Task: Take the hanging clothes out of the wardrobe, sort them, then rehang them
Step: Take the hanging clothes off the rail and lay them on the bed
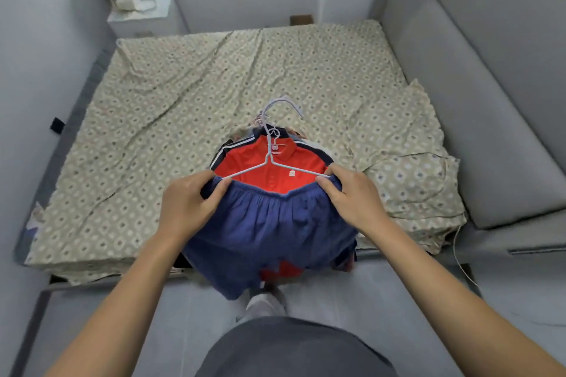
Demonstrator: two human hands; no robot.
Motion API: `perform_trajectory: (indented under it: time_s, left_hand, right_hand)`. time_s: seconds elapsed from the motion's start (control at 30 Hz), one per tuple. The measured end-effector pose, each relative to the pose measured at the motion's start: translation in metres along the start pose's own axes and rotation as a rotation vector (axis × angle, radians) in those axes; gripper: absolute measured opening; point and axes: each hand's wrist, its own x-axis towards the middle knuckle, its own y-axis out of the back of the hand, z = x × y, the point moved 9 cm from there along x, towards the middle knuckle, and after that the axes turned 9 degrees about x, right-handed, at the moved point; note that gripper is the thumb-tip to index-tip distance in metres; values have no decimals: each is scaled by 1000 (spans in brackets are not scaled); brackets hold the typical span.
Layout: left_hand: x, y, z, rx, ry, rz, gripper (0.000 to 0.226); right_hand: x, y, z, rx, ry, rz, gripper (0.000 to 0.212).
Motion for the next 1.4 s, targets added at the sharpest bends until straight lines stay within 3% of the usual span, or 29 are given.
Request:
perform_trajectory:
  time_s: [0.27,0.43,0.6,0.73,0.93,1.1,1.27,1.4]
  left_hand:
    - [118,-114,-74,-89,40,-221,39]
    - [176,-188,-99,4,34,-329,43]
    - [218,-250,-120,142,143,-403,35]
    - [232,-265,-128,161,265,-438,37]
    - [211,-239,-106,154,233,-435,45]
    - [206,-209,-67,159,77,-395,53]
    - [216,-182,9,145,-234,-338,63]
    - [195,-163,71,94,-509,-316,63]
  right_hand:
    - [135,-69,39,-47,-176,-81,38]
    - [214,-104,84,-85,-317,-145,32]
    - [290,-134,115,-176,-315,-192,17]
    - [327,-147,123,-260,-227,-175,39]
    - [297,-147,110,-226,-151,-240,45]
    - [250,-110,93,-229,-146,-169,51]
    - [182,-45,68,-240,-169,91,63]
    - [96,-2,55,-223,-292,335,64]
